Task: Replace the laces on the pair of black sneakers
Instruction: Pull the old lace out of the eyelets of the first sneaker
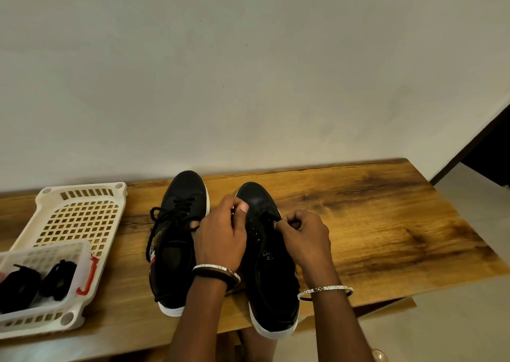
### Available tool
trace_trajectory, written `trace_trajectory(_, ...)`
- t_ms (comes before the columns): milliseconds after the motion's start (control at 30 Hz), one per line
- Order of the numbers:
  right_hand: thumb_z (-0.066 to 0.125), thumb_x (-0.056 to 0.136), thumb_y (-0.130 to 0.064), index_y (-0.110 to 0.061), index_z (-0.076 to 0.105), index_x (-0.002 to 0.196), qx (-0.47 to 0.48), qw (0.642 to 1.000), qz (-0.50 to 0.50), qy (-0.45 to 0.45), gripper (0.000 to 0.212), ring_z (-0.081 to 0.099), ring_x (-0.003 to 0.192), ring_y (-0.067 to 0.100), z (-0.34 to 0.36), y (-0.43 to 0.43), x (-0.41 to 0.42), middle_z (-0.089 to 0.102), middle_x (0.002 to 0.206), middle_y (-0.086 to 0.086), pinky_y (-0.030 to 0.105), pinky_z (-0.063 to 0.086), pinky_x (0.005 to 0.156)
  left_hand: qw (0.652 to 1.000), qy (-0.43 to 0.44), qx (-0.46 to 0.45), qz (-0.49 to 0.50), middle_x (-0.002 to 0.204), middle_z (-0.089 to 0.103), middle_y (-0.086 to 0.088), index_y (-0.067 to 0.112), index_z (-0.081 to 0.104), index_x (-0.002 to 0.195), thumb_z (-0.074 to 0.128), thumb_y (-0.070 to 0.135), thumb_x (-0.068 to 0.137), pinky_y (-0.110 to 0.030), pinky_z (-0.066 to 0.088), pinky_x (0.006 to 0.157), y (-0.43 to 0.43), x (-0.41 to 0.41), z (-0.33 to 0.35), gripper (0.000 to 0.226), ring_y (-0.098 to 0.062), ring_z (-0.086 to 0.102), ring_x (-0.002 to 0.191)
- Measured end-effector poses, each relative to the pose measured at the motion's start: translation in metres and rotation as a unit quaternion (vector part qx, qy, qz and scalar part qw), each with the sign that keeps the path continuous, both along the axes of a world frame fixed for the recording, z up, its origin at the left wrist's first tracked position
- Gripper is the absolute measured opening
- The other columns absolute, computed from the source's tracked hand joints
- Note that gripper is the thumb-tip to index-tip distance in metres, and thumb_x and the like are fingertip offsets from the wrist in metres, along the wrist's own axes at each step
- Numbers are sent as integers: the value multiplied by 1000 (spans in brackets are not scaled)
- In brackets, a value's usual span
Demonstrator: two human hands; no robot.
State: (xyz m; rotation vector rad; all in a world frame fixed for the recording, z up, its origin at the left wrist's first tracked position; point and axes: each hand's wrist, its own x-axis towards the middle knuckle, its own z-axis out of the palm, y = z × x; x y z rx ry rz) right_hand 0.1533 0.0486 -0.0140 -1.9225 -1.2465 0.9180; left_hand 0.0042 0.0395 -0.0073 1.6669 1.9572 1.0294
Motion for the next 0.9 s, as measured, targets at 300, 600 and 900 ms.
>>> trace_trajectory(300,71,86,-26,-26,70,78,3,1000,3,8,8,67,77,11,0,1,-1,70,79,-8,38,59,75,976,185,-112,-3,122,50,9,34,63,109,56,38,96,-41,48,96,-7,2,8,16,-15,51,117)
trace_trajectory(600,68,93,-35,-28,71,89,160,984,78,30,8,63,87,3,5,1,-13,69,93,-14,29,53,74,976,182,-120,29,134,46,5,25,62,114,39,43,102,-37,52,85,-17,29,18,32,-22,56,111)
trace_trajectory(900,68,91,-14,-27,77,101,121,983,137,-23,19,64,90,0,-4,6,-19,71,96,-15,21,52,78,956,242,-167,13,105,59,9,33,65,97,53,53,79,-40,31,90,-22,22,22,30,-20,47,116)
